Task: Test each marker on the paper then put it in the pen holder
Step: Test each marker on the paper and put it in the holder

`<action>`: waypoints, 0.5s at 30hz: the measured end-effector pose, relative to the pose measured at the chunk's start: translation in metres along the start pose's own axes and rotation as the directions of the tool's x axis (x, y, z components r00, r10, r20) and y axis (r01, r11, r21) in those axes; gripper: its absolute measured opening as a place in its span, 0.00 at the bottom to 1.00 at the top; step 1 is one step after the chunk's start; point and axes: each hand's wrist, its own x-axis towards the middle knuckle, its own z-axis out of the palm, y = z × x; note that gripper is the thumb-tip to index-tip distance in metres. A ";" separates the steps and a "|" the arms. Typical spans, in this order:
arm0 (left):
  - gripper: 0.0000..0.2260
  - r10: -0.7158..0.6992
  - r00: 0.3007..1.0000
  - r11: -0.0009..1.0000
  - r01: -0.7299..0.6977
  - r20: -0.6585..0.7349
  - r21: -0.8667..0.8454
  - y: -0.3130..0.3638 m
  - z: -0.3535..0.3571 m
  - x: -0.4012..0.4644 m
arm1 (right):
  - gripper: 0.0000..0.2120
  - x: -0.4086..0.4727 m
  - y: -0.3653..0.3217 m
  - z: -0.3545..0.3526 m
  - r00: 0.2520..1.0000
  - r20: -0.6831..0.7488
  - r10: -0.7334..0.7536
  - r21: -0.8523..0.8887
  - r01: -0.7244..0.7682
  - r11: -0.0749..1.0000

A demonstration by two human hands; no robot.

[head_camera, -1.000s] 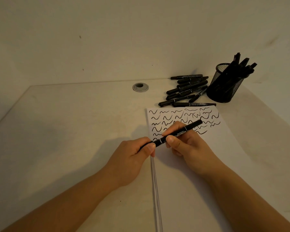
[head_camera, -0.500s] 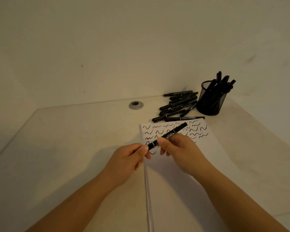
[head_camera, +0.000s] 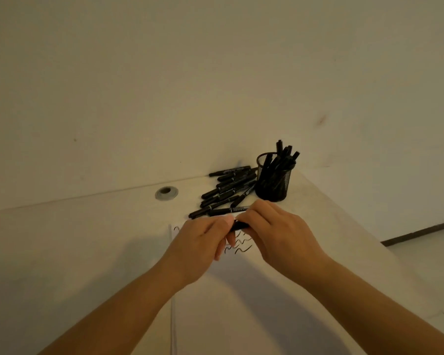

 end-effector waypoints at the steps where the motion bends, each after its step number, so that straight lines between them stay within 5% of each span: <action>1: 0.23 -0.008 1.000 0.999 0.007 -0.012 -0.053 0.003 -0.001 0.007 | 0.07 0.004 0.009 -0.003 1.000 0.002 0.026 -0.002 -0.026 1.000; 4: 0.24 -0.041 0.998 0.999 0.042 -0.039 0.028 0.000 -0.008 0.030 | 0.07 0.021 0.040 -0.013 0.952 -0.003 0.305 0.131 -0.302 0.944; 7: 0.15 -0.088 0.994 0.898 0.106 -0.063 0.428 -0.017 -0.019 0.064 | 0.14 0.039 0.076 -0.024 0.779 -0.070 0.623 0.374 -0.558 0.741; 10: 0.09 -0.158 0.985 0.691 0.162 -0.072 0.705 -0.044 -0.033 0.090 | 0.23 0.061 0.104 -0.042 0.646 -0.147 0.749 0.597 -0.545 0.588; 15: 0.12 -0.199 0.980 0.584 0.135 -0.020 0.800 -0.080 -0.036 0.107 | 0.19 0.088 0.128 -0.051 0.643 -0.229 0.731 0.565 -0.524 0.638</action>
